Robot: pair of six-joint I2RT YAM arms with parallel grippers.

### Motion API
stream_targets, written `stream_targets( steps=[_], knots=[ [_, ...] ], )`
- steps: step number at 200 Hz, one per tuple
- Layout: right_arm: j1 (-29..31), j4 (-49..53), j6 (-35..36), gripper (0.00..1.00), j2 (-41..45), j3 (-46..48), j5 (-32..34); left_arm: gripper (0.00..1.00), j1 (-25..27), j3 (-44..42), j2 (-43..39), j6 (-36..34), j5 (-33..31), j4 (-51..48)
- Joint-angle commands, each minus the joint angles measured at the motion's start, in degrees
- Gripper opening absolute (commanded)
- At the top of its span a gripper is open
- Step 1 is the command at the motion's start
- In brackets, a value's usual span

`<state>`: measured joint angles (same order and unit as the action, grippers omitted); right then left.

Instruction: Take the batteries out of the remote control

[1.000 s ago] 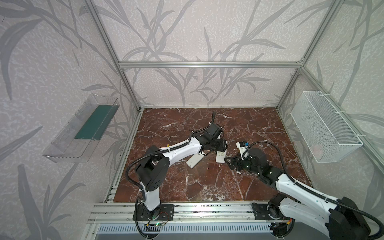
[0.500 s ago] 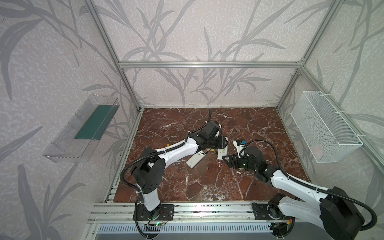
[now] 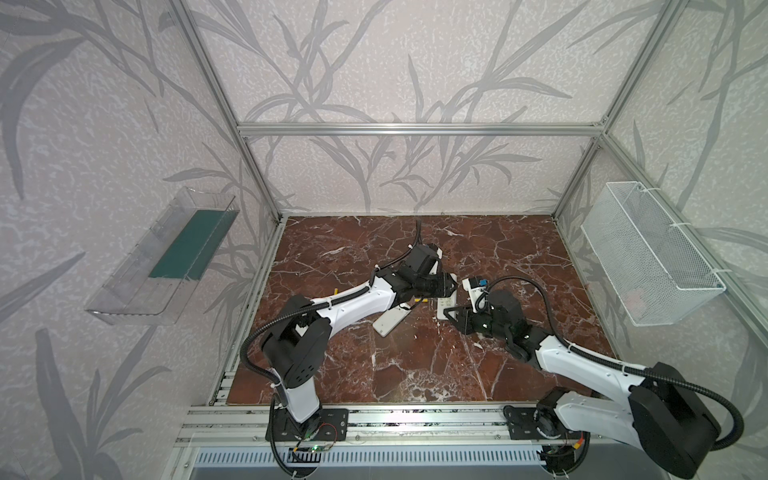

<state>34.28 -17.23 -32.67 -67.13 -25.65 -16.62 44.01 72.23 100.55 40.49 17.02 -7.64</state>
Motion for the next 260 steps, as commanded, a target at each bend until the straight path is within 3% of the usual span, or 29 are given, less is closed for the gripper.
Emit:
stream_targets(
  steps=[1,43,66,83,102,107,148,214,260],
  knots=[
    [0.26,-1.84,0.15,0.23,-0.37,-1.93,-0.69,0.14,-0.19,-0.76,-2.88,1.17,0.39,2.36],
    [0.31,-1.05,1.38,0.12,-0.54,-2.78,-0.45,0.16,-0.47,-1.25,-3.51,1.52,0.04,2.5],
    [0.35,0.22,2.91,0.1,-0.63,-3.59,-0.19,0.27,-0.7,-1.41,-3.83,1.78,-0.01,2.54],
    [0.44,2.68,5.76,0.09,-0.46,-4.6,1.08,0.49,-1.16,-1.63,-4.37,1.8,0.06,2.2],
    [1.17,7.08,11.25,0.09,0.28,-6.14,4.9,0.93,-1.86,-2.32,-6.06,1.32,-0.59,1.91],
    [1.42,8.39,12.91,0.09,0.53,-6.69,6.12,0.99,-2.05,-2.64,-6.72,1.11,-1.1,1.92],
    [6.16,15.28,25.91,0.09,1.9,-10.67,19.31,0.99,-4.94,-3.81,-13.76,-1.48,-5.38,-5.19],
    [16.24,9.59,44.56,0.09,0.86,-12.6,40.18,0.99,-8.15,-4.68,-18.37,1.05,-4.81,-13.01],
    [19.03,3.25,54.8,0.09,0.34,-12.8,48.28,0.86,-8.22,-5.64,-18.42,3.83,-1.17,-10.8]
  ],
)
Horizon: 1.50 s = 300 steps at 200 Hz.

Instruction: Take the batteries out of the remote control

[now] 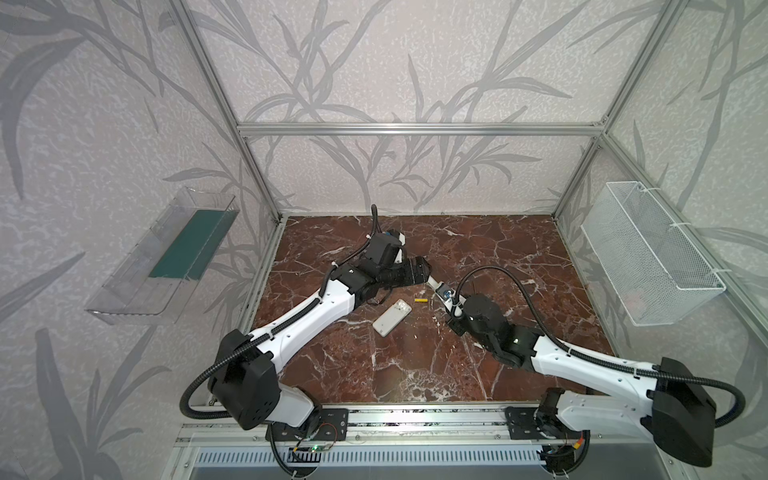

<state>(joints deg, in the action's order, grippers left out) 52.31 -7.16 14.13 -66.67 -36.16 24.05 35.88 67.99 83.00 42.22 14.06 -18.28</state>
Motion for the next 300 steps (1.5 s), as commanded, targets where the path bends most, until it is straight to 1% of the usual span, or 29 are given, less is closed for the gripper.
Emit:
stream_targets(
  steps=[1,35,54,88,93,97,114,143,157,169,184,213,226,250,269,285,300],
  knots=[
    [1.02,-6.91,8.23,0.09,-0.17,-2.31,7.64,0.86,-0.1,-1.43,-0.85,2.18,1.86,-0.03],
    [2.95,-10.16,15.27,0.09,-1.42,-2.62,10.88,0.74,-0.07,-1.37,0.62,3.53,3.16,2.14],
    [4.31,-12.49,18.9,0.09,-2.55,-2.94,13.16,0.64,-0.04,-1.1,1.98,4.52,4.19,3.56],
    [5.96,-18.28,25.67,0.09,-5.34,-2.93,18.46,0.42,-0.06,-0.93,3.6,5.76,4.74,5.01],
    [5.96,-19.27,26.56,0.09,-5.82,-2.94,19.36,0.4,-0.03,-0.93,3.73,5.77,4.81,5.09],
    [7.65,-20.14,27.43,0.09,-6.15,-2.95,20.05,0.39,-0.06,-0.93,3.77,5.77,4.81,5.1],
    [8.58,-25.13,30.95,0.09,-7.33,-2.29,22.42,0.32,-0.1,-1.1,3.87,5.8,4.4,4.94],
    [9.8,-30.58,35.13,0.09,-8.62,-1.82,24.15,0.22,-0.06,-1.59,4.24,5.85,3.89,5.02],
    [10.32,-32.81,36.93,0.09,-9.11,-1.68,24.76,0.14,-0.18,-1.88,4.53,6.1,3.95,5.55],
    [10.76,-34.85,38.89,0.1,-9.65,-1.42,25.28,0.09,-0.11,-2.36,4.8,6.53,4.07,6.39],
    [11.33,-39.92,41.81,0.1,-10.5,-0.96,25.93,0.0,-0.16,-2.9,5.12,7.14,4.25,7.54],
    [12.01,-48.05,46.77,0.1,-12.51,-0.02,27.25,0.0,-0.28,-4.71,5.06,9.04,5.26,11.35],
    [12.06,-50.4,47.94,0.13,-13.23,0.3,27.27,0.0,-0.42,-6.18,4.76,10.17,5.97,14.14],
    [12.11,-52.64,47.95,0.17,-13.46,0.75,26.89,0.0,-0.85,-9.58,4.03,12.61,7.39,19.62],
    [12.11,-51.6,46.6,0.2,-12.65,0.83,25.95,0.0,-1.16,-12.45,3.6,14.78,8.51,24.61],
    [12.09,-49.13,44.45,0.25,-11.5,0.83,24.94,0.0,-1.59,-14.23,3.72,16.6,9.6,28.7],
    [12.09,-48.06,43.36,0.35,-10.43,1.0,24.51,0.0,-2.08,-15.08,4.1,17.74,10.38,31.26]
  ],
)
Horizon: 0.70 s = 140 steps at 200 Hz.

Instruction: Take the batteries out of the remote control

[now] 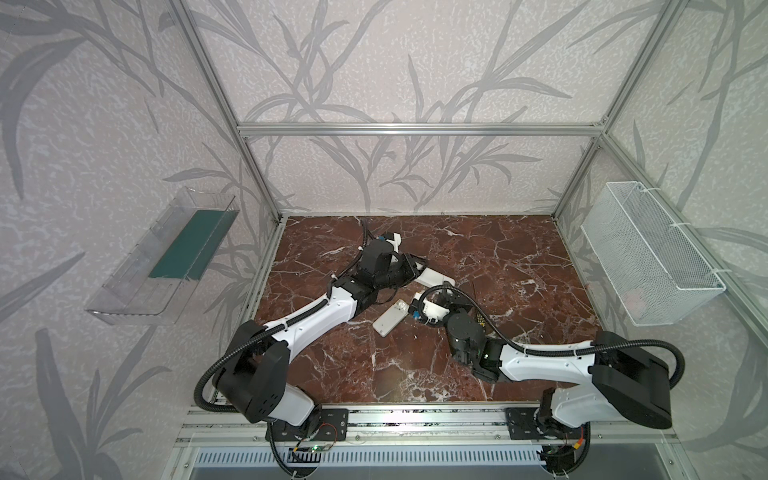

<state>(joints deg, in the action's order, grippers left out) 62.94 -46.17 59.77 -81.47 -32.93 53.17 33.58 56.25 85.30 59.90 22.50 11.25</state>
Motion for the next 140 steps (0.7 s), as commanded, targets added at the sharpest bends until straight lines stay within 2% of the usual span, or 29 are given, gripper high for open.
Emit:
stream_targets(
  steps=[1,49,78,90,119,140],
  knots=[
    [1.48,-8.99,-2.33,0.36,4.42,-2.23,-4.58,0.0,0.19,-3.34,1.81,0.14,2.03,1.88],
    [1.4,-3.45,-6.06,0.66,7.7,-1.79,-5.96,0.0,-1.14,-5.32,2.86,4.55,4.55,10.73],
    [0.97,8.75,-12.69,0.8,11.89,-2.43,-10.48,0.0,-2.33,-5.79,2.79,5.32,4.99,12.83],
    [0.04,16.87,-18.17,0.84,14.14,-3.2,-13.86,0.0,-2.9,-5.8,2.61,5.23,5.0,13.14],
    [-3.86,35.39,-32.66,0.88,19.36,-5.85,-26.83,0.0,-4.48,-6.41,2.42,4.57,5.61,14.69],
    [-10.79,44.91,-43.3,0.88,21.0,-8.82,-35.51,0.0,-5.35,-7.66,2.07,4.35,6.36,17.52]
  ],
)
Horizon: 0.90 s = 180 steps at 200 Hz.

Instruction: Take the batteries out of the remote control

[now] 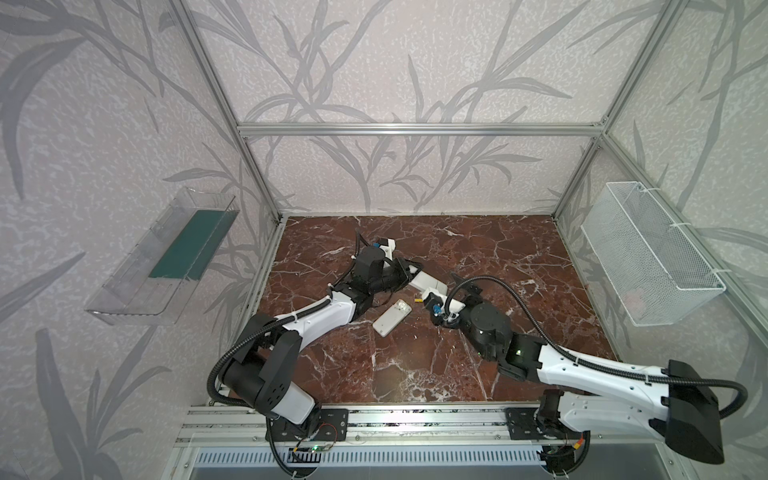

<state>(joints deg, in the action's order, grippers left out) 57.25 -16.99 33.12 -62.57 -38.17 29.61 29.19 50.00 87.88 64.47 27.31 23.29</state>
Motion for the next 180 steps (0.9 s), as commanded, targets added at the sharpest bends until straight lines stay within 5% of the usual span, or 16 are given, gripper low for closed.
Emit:
stream_targets(
  steps=[1,41,103,180],
  knots=[
    [-5.3,16.01,-17.2,0.88,2.09,-3.66,-12.38,0.0,-0.97,-1.49,-0.55,-0.22,1.58,5.6],
    [-16.14,23.3,-37.53,0.87,1.03,-7.43,-26.73,0.0,-2.22,-4.48,-1.21,0.75,2.83,11.63],
    [-23.37,16.38,-62.07,0.68,-2.56,-4.89,-41.29,0.0,-3.09,-6.89,-0.96,4.96,5.24,20.94],
    [-24.45,4.46,-73.89,0.6,-4.47,-1.41,-47.75,0.0,-3.09,-6.67,-2.76,5.32,5.84,21.1]
  ],
)
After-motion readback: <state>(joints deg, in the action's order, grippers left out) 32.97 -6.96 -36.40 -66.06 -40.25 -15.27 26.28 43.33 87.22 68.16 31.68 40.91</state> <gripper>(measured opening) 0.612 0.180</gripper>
